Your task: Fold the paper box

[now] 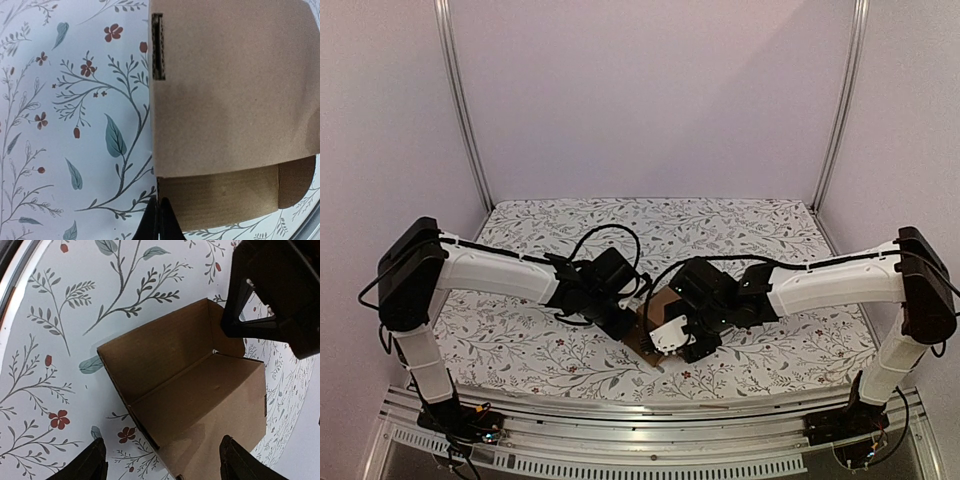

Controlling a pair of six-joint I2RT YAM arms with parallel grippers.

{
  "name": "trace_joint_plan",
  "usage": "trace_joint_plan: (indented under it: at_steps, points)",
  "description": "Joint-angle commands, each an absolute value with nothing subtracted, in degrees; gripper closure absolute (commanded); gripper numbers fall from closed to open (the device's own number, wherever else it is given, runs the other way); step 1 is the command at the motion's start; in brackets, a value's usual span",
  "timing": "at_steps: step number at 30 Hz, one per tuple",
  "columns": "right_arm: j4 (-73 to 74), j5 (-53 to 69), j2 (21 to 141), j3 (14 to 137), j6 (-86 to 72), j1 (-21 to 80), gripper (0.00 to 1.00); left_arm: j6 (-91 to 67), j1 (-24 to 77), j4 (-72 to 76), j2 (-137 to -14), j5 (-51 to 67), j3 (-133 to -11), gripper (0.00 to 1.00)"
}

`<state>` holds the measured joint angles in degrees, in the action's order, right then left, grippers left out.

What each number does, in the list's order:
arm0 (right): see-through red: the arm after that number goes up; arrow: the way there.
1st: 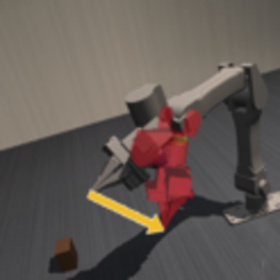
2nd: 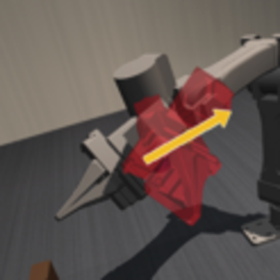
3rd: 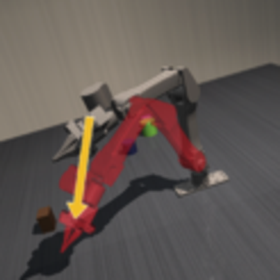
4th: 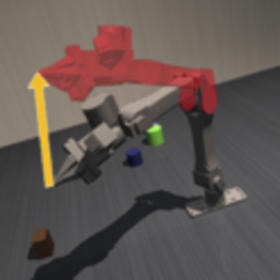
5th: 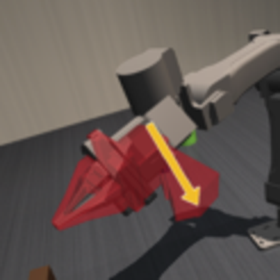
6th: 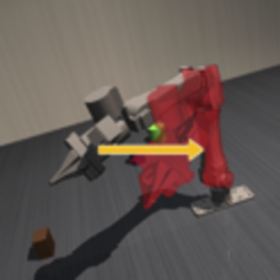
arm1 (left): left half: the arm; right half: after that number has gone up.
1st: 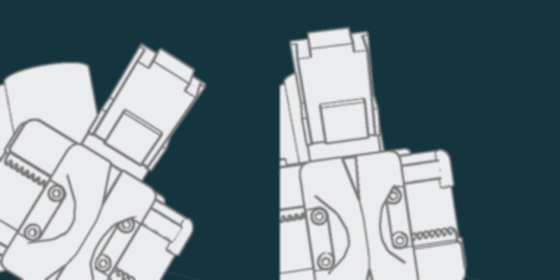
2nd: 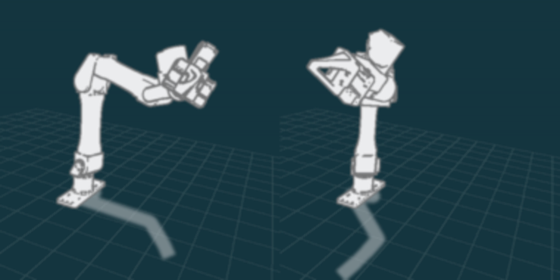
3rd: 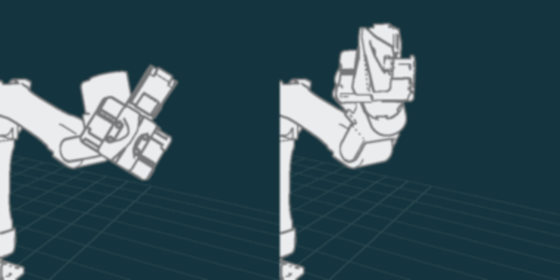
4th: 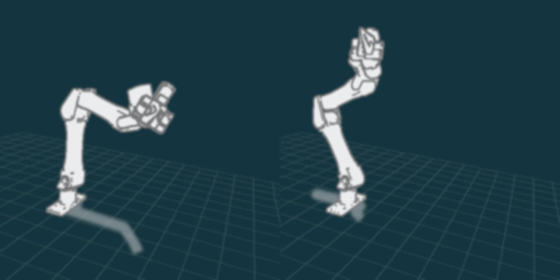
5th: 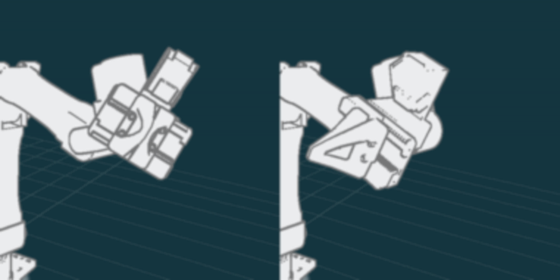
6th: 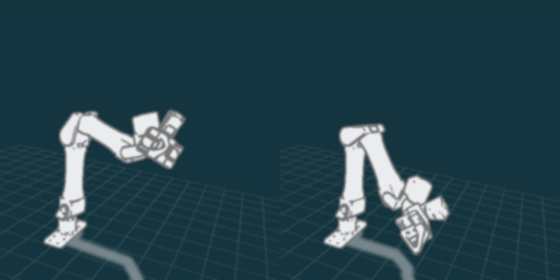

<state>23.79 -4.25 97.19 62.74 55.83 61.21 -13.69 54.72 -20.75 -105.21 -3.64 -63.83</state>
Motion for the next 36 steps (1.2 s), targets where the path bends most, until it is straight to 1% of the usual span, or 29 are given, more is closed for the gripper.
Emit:
trace_joint_plan:
  at_steps: [1,10,20,30,36]
  points:
    - [20.4,-6.3,98.4,61.1,55.3,62.3,0.24,-13.6,53.9,-23.0,-106.8,-2.4,-64.5,1.0]
    - [19.3,-8.1,100.4,61.5,53.2,62.3,0.4,-13.5,53.9,-23.3,-107.8,-1.5,-65.3,1.0]
    - [19.6,-7.8,101.2,60.9,53.5,62.3,0.48,-13.5,53.9,-24.5,-108.5,-1.1,-66.5,1.0]
    - [19.9,-7.9,102.0,60.8,54.2,62.2,0.52,-12.6,53.9,-27.4,-109.6,-0.7,-68.9,1.0]
    - [20.8,-6.8,102.0,60.6,54.7,62.3,0.49,-12.4,53.8,-29.5,-110.8,-0.4,-71.1,1.0]
